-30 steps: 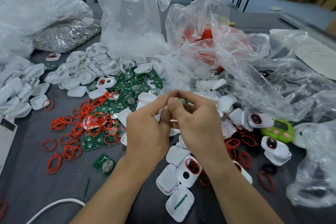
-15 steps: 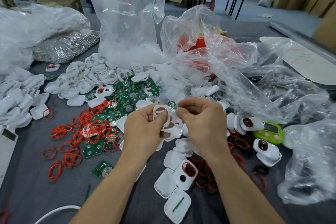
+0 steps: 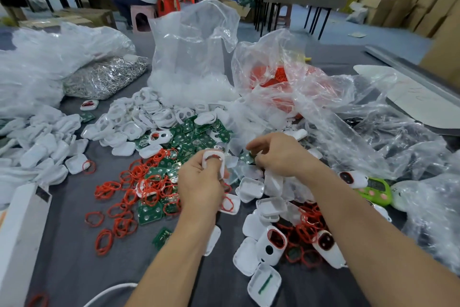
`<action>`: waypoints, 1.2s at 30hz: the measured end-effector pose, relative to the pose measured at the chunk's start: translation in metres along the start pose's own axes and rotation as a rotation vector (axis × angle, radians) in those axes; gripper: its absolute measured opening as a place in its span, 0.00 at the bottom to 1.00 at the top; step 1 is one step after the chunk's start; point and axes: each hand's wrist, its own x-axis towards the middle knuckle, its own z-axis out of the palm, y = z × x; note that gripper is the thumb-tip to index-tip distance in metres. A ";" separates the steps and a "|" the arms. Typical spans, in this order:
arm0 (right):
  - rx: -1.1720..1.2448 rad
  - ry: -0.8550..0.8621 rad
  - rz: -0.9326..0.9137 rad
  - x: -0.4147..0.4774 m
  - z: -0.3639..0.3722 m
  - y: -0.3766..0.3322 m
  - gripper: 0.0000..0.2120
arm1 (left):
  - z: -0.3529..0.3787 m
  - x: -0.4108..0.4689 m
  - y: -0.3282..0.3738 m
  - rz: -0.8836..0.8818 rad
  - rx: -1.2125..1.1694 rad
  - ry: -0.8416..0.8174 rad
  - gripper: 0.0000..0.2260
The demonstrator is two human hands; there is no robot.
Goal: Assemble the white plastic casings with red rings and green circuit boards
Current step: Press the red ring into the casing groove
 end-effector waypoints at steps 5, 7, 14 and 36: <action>0.171 0.563 -0.066 -0.016 -0.058 0.007 0.15 | -0.001 -0.007 -0.005 0.251 0.234 -0.176 0.08; 0.184 0.776 -0.019 -0.026 -0.092 0.017 0.17 | 0.002 -0.006 -0.004 0.217 0.178 -0.210 0.09; -0.229 0.255 0.420 0.002 -0.108 0.099 0.13 | 0.046 0.002 0.004 -0.010 0.073 -0.199 0.11; 0.000 0.265 0.390 0.036 -0.096 0.118 0.11 | 0.042 0.017 -0.012 -0.012 0.043 -0.197 0.06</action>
